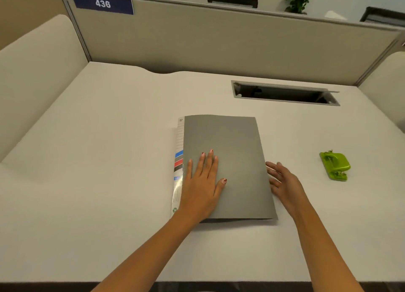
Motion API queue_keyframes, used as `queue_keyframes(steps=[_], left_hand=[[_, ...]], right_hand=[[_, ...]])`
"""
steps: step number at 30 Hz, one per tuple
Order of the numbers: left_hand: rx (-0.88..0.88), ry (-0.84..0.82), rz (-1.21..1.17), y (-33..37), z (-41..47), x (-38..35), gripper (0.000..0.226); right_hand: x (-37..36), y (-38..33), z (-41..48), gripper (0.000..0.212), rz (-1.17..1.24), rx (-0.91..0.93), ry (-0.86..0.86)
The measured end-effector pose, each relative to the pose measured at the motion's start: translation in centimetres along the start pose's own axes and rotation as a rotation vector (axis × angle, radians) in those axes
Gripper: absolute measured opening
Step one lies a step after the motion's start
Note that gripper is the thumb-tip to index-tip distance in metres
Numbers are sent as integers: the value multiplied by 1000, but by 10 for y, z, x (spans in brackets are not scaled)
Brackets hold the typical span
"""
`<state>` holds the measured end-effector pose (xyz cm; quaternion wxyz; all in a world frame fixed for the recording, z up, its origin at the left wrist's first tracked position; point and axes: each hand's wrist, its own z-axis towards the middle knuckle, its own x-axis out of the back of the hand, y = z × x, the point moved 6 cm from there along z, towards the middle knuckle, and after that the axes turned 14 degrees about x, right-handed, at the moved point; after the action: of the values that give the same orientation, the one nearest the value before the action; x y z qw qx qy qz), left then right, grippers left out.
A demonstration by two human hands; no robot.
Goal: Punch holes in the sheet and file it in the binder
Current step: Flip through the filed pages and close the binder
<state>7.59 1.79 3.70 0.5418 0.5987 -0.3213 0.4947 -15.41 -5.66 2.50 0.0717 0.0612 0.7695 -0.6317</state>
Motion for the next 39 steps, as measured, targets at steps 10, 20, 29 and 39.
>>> queue_keyframes(steps=[10,20,29,39], left_hand=[[-3,39,153,2,0,-19,68],[18,48,214,6,-4,-36,63],[102,106,202,14,-2,-41,62],[170,200,173,22,2,-38,57]], right_hand=[[-27,1,-9,48,-806,295,60],[-50,16,-29,51,-1459,464,151],[-49,21,-28,54,-1452,503,109],[-36,22,-2,61,-1312,556,-193]])
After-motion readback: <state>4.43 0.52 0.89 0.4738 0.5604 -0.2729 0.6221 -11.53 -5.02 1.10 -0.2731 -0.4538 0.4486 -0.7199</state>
